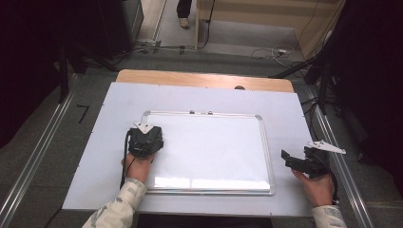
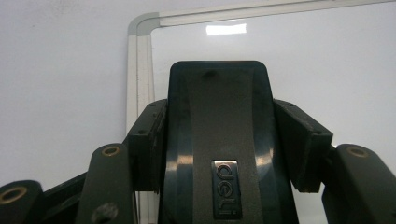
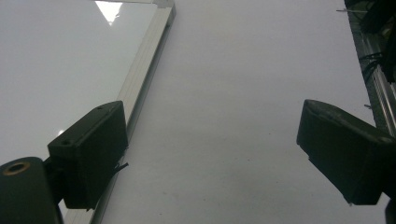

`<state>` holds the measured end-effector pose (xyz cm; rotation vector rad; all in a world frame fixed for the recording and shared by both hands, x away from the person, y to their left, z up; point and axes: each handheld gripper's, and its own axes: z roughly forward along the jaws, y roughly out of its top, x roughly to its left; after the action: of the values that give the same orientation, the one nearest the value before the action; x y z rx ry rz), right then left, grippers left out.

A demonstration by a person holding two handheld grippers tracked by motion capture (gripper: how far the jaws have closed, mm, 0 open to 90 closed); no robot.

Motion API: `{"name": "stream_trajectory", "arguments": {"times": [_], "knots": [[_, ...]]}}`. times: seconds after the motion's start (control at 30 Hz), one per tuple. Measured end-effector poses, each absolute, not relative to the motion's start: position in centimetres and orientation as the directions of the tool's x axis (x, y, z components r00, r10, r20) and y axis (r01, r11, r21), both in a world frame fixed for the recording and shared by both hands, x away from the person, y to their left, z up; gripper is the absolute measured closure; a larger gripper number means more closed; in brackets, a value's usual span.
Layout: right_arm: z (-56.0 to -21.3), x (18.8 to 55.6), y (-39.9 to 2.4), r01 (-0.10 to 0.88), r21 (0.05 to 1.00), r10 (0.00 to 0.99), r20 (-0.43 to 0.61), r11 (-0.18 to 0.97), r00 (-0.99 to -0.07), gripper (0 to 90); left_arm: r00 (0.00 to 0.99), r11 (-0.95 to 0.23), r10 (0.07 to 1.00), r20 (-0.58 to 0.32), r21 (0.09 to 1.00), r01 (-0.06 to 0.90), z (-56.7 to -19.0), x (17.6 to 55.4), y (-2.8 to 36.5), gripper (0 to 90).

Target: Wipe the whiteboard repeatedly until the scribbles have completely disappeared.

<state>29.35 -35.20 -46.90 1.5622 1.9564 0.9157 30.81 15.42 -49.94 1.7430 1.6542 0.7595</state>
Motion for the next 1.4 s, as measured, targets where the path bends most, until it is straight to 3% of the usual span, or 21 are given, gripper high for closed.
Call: {"name": "stream_trajectory", "arguments": {"times": [0.23,1.4], "knots": [[-46.9,29.4,-35.2,0.655,0.744,0.970,0.044,0.127,-0.238,7.3,0.038,-0.024,0.999,-0.001,0.759,0.651,-49.9,31.0,15.3,41.3],[-46.9,29.6,-34.8,0.655,0.743,0.970,0.039,0.132,-0.240,7.3,0.142,-0.102,0.990,0.013,0.757,0.646,-49.9,31.1,9.7,41.2]]}}
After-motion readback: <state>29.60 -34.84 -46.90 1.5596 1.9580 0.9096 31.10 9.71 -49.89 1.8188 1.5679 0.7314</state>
